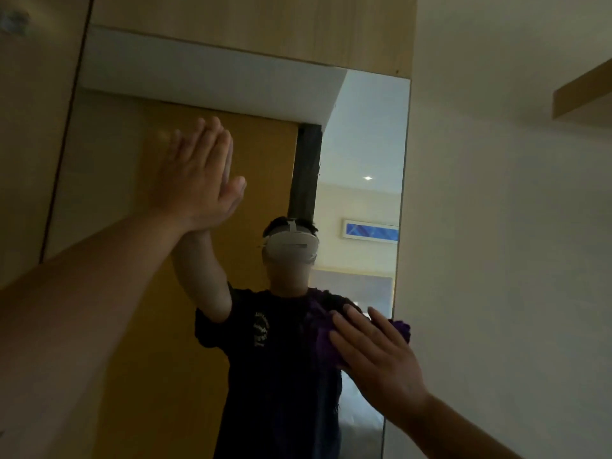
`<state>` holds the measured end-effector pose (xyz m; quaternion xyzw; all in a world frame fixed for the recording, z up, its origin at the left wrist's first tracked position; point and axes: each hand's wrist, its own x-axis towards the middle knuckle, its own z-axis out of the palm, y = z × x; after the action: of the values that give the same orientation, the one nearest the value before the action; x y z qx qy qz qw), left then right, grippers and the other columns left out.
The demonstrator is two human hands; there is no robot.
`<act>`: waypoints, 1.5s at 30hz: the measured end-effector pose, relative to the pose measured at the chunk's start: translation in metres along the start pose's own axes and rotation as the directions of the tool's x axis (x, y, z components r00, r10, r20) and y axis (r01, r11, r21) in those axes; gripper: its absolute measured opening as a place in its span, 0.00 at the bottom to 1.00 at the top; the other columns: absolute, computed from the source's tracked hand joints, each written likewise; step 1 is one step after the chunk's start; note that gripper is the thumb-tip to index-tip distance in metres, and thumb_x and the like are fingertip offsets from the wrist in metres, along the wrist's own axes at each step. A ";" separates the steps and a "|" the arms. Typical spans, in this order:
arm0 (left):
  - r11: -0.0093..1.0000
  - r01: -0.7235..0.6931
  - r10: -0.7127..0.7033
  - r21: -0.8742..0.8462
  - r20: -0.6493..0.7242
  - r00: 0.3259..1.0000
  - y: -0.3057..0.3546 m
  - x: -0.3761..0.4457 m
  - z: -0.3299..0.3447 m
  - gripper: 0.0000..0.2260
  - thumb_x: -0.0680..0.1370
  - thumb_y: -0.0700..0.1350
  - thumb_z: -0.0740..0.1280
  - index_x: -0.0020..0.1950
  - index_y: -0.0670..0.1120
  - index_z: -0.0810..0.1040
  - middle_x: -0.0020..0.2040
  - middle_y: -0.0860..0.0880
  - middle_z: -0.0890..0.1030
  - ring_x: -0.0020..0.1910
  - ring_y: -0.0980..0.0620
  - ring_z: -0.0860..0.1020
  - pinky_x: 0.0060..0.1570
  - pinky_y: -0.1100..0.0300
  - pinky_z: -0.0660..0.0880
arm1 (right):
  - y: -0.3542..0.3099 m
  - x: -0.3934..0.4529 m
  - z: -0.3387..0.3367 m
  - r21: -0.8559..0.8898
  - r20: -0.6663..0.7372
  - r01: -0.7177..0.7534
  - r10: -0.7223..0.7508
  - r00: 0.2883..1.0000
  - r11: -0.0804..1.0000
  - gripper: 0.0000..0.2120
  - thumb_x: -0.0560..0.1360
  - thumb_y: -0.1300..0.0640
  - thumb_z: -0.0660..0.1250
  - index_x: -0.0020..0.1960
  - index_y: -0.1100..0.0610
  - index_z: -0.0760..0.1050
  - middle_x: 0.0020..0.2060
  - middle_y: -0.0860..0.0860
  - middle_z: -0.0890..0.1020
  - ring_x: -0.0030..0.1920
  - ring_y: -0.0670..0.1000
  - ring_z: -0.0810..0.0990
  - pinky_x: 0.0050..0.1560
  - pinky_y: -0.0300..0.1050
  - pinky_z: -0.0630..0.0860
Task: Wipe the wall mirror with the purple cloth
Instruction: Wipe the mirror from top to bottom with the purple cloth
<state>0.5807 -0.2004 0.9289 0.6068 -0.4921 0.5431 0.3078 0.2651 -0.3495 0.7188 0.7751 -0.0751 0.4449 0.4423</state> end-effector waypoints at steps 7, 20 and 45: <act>1.000 -0.001 0.001 -0.016 -0.008 1.000 -0.002 -0.001 0.000 0.35 0.81 0.64 0.41 0.81 0.42 0.47 0.81 0.42 0.47 0.80 0.45 0.43 0.78 0.44 0.43 | 0.041 0.098 -0.048 0.155 -0.215 -0.158 0.189 0.958 0.975 0.18 0.77 0.53 0.63 0.66 0.56 0.72 0.61 0.57 0.81 0.61 0.55 0.78 0.62 0.54 0.76; 0.999 -0.023 0.022 -0.028 -0.042 0.999 -0.001 0.000 0.005 0.34 0.81 0.62 0.41 0.81 0.41 0.47 0.81 0.41 0.47 0.80 0.44 0.43 0.78 0.42 0.45 | 0.156 0.354 -0.072 -0.043 -0.178 -0.282 0.270 0.946 0.958 0.16 0.83 0.51 0.56 0.68 0.56 0.71 0.60 0.55 0.77 0.59 0.56 0.75 0.62 0.49 0.69; 0.998 -0.042 0.041 -0.038 -0.013 0.999 -0.011 -0.007 -0.006 0.30 0.82 0.57 0.42 0.80 0.41 0.51 0.81 0.41 0.51 0.80 0.43 0.47 0.78 0.42 0.49 | -0.037 0.057 0.014 -0.021 0.067 0.097 -0.095 0.993 0.995 0.20 0.82 0.49 0.61 0.72 0.55 0.70 0.72 0.54 0.70 0.74 0.55 0.67 0.73 0.58 0.63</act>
<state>0.5891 -0.1897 0.9248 0.5871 -0.5129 0.5437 0.3108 0.3268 -0.3216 0.7362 0.7865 -0.0577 0.3964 0.4700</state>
